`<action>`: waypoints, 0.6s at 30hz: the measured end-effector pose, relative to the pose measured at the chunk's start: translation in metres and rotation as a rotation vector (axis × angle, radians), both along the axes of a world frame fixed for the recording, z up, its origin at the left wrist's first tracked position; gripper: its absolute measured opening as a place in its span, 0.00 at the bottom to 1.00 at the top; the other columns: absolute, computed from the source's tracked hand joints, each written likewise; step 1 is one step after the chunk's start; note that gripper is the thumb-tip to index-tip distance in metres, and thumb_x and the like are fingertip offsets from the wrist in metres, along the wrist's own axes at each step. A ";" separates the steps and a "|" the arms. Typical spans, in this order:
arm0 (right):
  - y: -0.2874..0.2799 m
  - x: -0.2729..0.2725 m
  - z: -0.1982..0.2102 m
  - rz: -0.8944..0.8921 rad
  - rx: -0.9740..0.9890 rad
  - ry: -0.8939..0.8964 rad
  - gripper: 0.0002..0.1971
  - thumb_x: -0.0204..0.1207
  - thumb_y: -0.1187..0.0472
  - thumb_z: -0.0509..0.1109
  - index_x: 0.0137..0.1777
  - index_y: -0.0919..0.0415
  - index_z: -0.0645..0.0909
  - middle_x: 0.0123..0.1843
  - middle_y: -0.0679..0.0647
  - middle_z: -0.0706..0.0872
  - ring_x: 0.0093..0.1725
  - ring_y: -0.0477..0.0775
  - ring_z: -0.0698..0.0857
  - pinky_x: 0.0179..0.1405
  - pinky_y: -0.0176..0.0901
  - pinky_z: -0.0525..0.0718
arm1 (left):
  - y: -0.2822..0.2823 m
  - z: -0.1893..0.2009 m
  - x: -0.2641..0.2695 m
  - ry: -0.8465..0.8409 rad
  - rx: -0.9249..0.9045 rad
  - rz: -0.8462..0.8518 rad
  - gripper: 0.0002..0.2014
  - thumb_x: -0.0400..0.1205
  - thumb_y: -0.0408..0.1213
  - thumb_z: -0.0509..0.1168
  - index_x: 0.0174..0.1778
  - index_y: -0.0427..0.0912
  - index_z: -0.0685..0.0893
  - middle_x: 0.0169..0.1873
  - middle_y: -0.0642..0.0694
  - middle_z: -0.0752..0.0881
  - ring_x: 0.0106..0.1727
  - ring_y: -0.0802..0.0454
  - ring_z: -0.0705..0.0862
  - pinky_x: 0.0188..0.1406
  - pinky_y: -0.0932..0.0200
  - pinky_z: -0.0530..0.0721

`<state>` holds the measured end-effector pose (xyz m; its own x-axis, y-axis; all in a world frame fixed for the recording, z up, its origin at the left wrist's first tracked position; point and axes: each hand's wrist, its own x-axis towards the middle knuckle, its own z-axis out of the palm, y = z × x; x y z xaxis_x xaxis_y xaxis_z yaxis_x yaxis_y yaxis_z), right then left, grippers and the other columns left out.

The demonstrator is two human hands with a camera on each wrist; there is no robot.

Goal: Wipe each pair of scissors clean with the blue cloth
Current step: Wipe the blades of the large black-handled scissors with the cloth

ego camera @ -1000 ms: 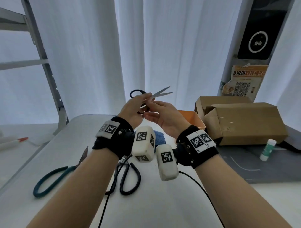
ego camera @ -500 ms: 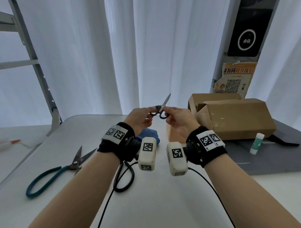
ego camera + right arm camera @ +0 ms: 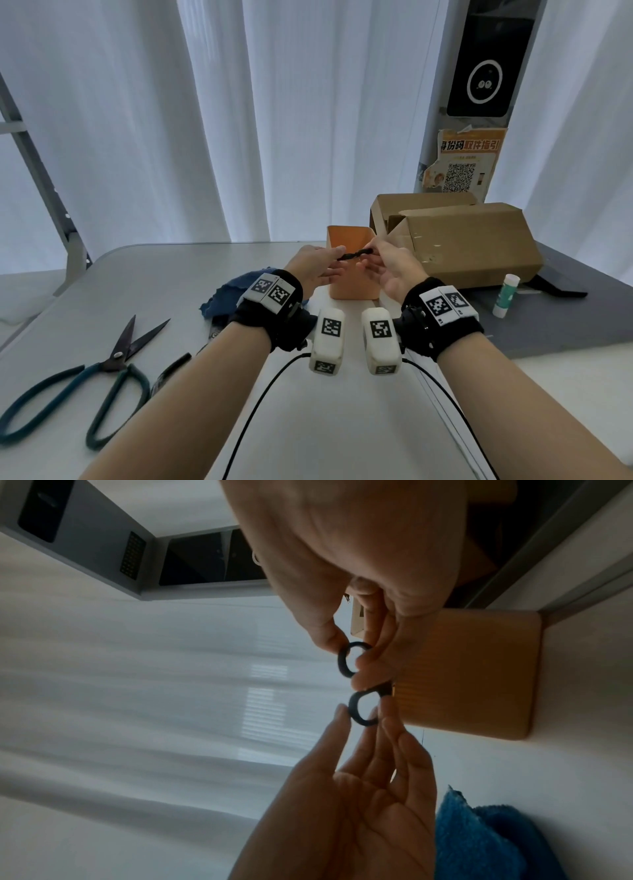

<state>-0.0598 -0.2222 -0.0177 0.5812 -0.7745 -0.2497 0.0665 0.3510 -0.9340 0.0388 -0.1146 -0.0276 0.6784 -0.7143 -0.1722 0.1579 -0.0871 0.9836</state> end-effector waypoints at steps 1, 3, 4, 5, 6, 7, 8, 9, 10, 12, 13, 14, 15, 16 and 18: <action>-0.001 0.000 -0.001 0.001 0.000 -0.003 0.07 0.80 0.68 0.70 0.55 0.71 0.81 0.37 0.61 0.84 0.29 0.53 0.83 0.23 0.39 0.87 | 0.000 -0.001 0.001 0.004 0.007 -0.007 0.18 0.86 0.41 0.67 0.64 0.30 0.83 0.48 0.38 0.90 0.44 0.49 0.87 0.50 0.58 0.88; -0.001 0.001 -0.002 0.000 0.007 -0.005 0.10 0.81 0.66 0.69 0.58 0.71 0.81 0.39 0.62 0.85 0.32 0.54 0.85 0.26 0.40 0.89 | 0.003 -0.001 0.003 0.012 0.020 -0.020 0.18 0.87 0.43 0.66 0.65 0.31 0.84 0.54 0.36 0.91 0.49 0.47 0.88 0.50 0.58 0.88; -0.001 0.001 -0.003 -0.001 0.012 -0.007 0.10 0.82 0.65 0.70 0.59 0.71 0.81 0.40 0.62 0.85 0.33 0.54 0.85 0.27 0.40 0.89 | 0.004 -0.001 0.003 0.015 0.023 -0.028 0.18 0.87 0.43 0.67 0.65 0.32 0.84 0.56 0.36 0.91 0.50 0.47 0.88 0.48 0.59 0.88; 0.000 0.001 -0.003 0.000 0.017 -0.007 0.11 0.82 0.64 0.70 0.60 0.71 0.81 0.42 0.63 0.86 0.34 0.54 0.85 0.27 0.40 0.90 | 0.006 -0.001 0.004 0.015 0.025 -0.037 0.18 0.86 0.44 0.67 0.65 0.34 0.84 0.57 0.36 0.91 0.50 0.48 0.88 0.46 0.60 0.88; 0.001 0.002 -0.003 0.001 0.020 -0.005 0.12 0.82 0.63 0.70 0.61 0.71 0.80 0.45 0.64 0.86 0.35 0.54 0.86 0.27 0.41 0.90 | 0.009 0.001 0.005 0.010 0.029 -0.041 0.18 0.86 0.45 0.67 0.64 0.35 0.85 0.56 0.37 0.91 0.49 0.49 0.88 0.46 0.60 0.88; 0.002 0.002 -0.003 0.001 0.020 0.000 0.13 0.82 0.63 0.70 0.62 0.70 0.80 0.50 0.65 0.86 0.37 0.55 0.86 0.27 0.41 0.90 | 0.012 0.002 0.006 0.006 0.031 -0.040 0.17 0.86 0.45 0.67 0.64 0.36 0.85 0.54 0.38 0.91 0.48 0.49 0.88 0.47 0.59 0.87; 0.003 0.002 -0.003 0.003 0.019 0.008 0.13 0.82 0.63 0.70 0.62 0.70 0.80 0.53 0.66 0.86 0.38 0.55 0.86 0.27 0.41 0.90 | 0.016 0.003 0.008 0.000 0.031 -0.035 0.16 0.86 0.44 0.67 0.63 0.36 0.84 0.53 0.39 0.91 0.46 0.50 0.87 0.49 0.58 0.86; 0.005 0.002 -0.002 0.006 0.019 0.013 0.11 0.82 0.64 0.69 0.61 0.70 0.80 0.54 0.66 0.85 0.38 0.56 0.86 0.28 0.41 0.91 | 0.021 0.004 0.010 -0.005 0.031 -0.030 0.15 0.86 0.44 0.67 0.62 0.37 0.84 0.51 0.40 0.90 0.46 0.50 0.87 0.51 0.58 0.86; 0.006 0.002 -0.001 0.005 0.020 0.012 0.09 0.82 0.65 0.68 0.58 0.69 0.80 0.52 0.66 0.84 0.38 0.56 0.86 0.28 0.41 0.90 | 0.026 0.006 0.013 -0.015 0.035 -0.026 0.15 0.86 0.44 0.67 0.63 0.37 0.83 0.50 0.41 0.90 0.45 0.50 0.86 0.50 0.58 0.85; 0.010 0.004 0.000 -0.013 0.005 0.006 0.03 0.82 0.68 0.66 0.53 0.67 0.78 0.48 0.63 0.82 0.37 0.55 0.84 0.26 0.39 0.89 | 0.040 0.010 0.021 -0.029 0.052 -0.017 0.15 0.85 0.43 0.68 0.63 0.37 0.83 0.49 0.43 0.90 0.46 0.51 0.86 0.50 0.58 0.84; 0.013 0.005 0.002 -0.034 -0.018 0.002 0.04 0.81 0.68 0.66 0.54 0.65 0.77 0.46 0.61 0.80 0.36 0.53 0.82 0.24 0.38 0.87 | 0.048 0.013 0.026 -0.031 0.049 -0.010 0.14 0.85 0.43 0.69 0.62 0.38 0.84 0.49 0.44 0.90 0.46 0.51 0.86 0.51 0.58 0.83; 0.017 0.008 0.003 -0.060 -0.061 0.000 0.06 0.81 0.68 0.65 0.56 0.64 0.76 0.44 0.59 0.79 0.34 0.52 0.80 0.23 0.38 0.85 | 0.056 0.016 0.031 -0.032 0.041 0.005 0.13 0.84 0.41 0.70 0.60 0.38 0.85 0.48 0.44 0.90 0.46 0.51 0.86 0.51 0.58 0.83; 0.021 0.011 0.004 -0.079 -0.110 0.000 0.08 0.81 0.68 0.65 0.58 0.63 0.75 0.41 0.58 0.78 0.32 0.50 0.78 0.21 0.38 0.82 | 0.065 0.019 0.036 -0.032 0.033 0.025 0.11 0.84 0.39 0.71 0.58 0.38 0.85 0.46 0.44 0.89 0.45 0.51 0.85 0.50 0.58 0.83; 0.027 0.014 0.006 -0.071 -0.154 0.006 0.09 0.80 0.68 0.65 0.59 0.62 0.74 0.40 0.57 0.77 0.31 0.50 0.76 0.20 0.38 0.79 | 0.074 0.023 0.041 -0.033 0.026 0.047 0.09 0.83 0.37 0.71 0.55 0.38 0.85 0.43 0.45 0.88 0.43 0.52 0.85 0.47 0.59 0.84; 0.045 0.022 0.011 0.081 -0.225 0.055 0.06 0.80 0.67 0.66 0.55 0.62 0.76 0.38 0.56 0.78 0.29 0.49 0.75 0.19 0.36 0.76 | 0.092 0.027 0.052 -0.043 0.028 0.083 0.06 0.82 0.33 0.71 0.51 0.36 0.84 0.37 0.45 0.84 0.37 0.53 0.82 0.40 0.62 0.83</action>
